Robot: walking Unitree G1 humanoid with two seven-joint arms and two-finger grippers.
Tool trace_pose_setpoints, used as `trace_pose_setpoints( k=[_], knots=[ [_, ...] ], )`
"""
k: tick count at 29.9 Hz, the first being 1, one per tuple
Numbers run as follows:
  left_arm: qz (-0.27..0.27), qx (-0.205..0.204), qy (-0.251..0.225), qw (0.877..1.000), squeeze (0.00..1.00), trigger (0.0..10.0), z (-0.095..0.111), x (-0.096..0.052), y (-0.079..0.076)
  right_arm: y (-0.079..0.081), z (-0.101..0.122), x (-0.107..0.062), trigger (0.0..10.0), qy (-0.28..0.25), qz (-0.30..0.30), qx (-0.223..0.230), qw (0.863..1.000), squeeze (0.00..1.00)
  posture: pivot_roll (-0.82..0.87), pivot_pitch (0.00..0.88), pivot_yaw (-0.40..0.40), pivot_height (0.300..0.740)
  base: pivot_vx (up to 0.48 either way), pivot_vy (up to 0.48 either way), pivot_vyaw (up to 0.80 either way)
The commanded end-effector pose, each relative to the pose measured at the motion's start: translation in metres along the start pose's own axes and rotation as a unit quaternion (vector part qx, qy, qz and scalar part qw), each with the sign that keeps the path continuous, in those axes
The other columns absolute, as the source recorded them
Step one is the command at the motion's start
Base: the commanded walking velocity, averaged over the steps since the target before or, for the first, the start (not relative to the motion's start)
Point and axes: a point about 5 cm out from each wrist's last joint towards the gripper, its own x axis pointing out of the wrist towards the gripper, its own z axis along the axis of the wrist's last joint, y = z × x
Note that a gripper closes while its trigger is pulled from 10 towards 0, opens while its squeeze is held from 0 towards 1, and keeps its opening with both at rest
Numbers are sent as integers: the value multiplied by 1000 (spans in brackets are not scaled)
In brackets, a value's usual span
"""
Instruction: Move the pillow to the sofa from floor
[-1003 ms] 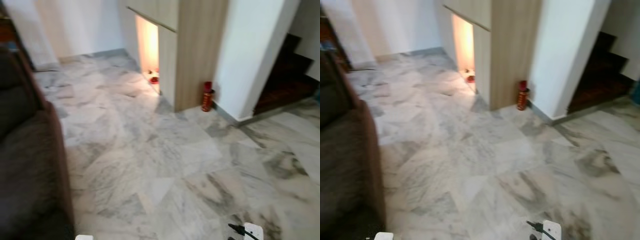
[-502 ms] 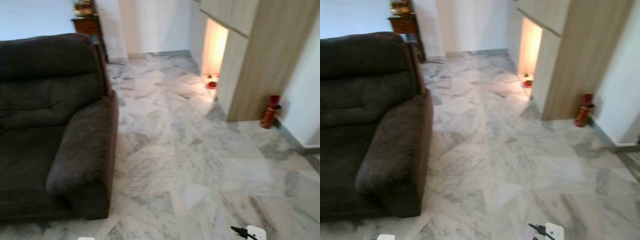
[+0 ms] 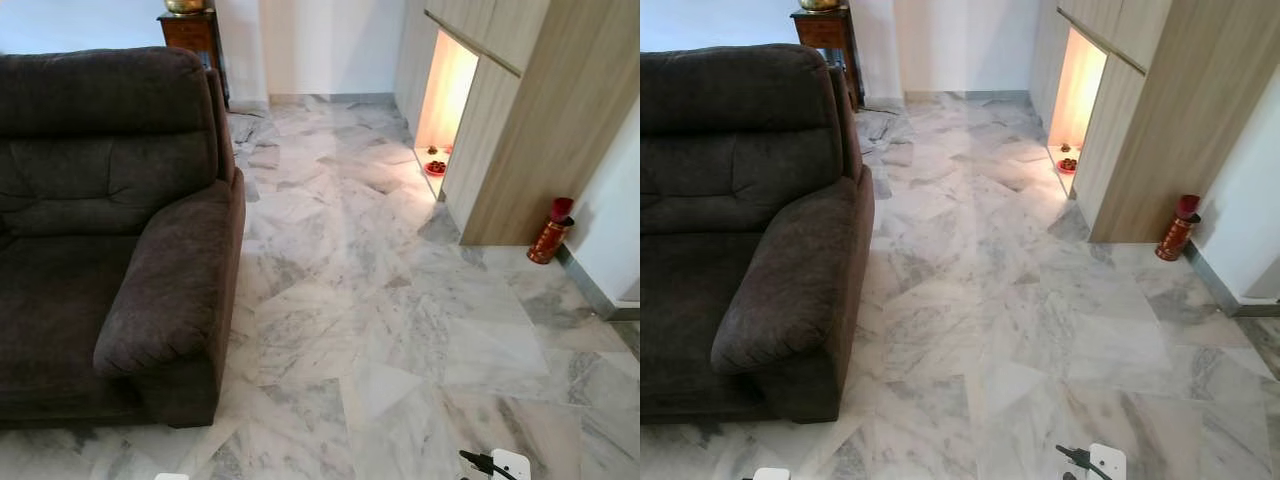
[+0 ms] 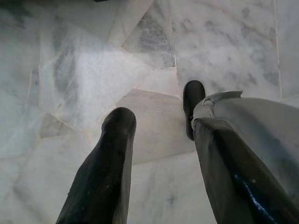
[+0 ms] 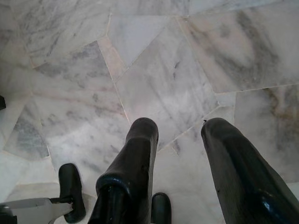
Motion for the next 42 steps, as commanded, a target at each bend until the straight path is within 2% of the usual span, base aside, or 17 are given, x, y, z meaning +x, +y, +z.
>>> trace_pose_setpoints(
  k=[1,6,7,10,20,32,42],
  knots=[
    [47,-101,6,994,0,10000,-8,-4,28,27,-3,3,10000,33,61,-36,997,0,119,0,-6,740,0,0,800],
    [46,-98,8,994,0,10000,-9,-4,29,18,-5,2,10000,38,53,-22,998,0,107,0,7,740,0,0,800],
    [42,-83,10,996,0,10000,-9,-4,30,20,-5,2,10000,36,56,-22,998,0,99,0,11,740,0,0,800],
    [41,-71,11,997,0,10000,-9,-4,30,23,-5,2,10000,34,57,-19,998,0,96,0,7,740,0,0,750],
    [40,-79,14,996,0,10000,-14,-6,30,39,-8,3,10000,40,63,-16,997,0,107,0,5,740,0,0,0],
    [37,-72,21,996,0,10000,-21,-7,30,37,-12,2,10000,49,65,-28,996,0,123,0,-1,740,0,480,0],
    [36,-82,28,996,0,10000,-30,-10,28,35,-14,1,10000,52,69,-35,996,0,134,0,-8,740,0,480,0]
  ],
)
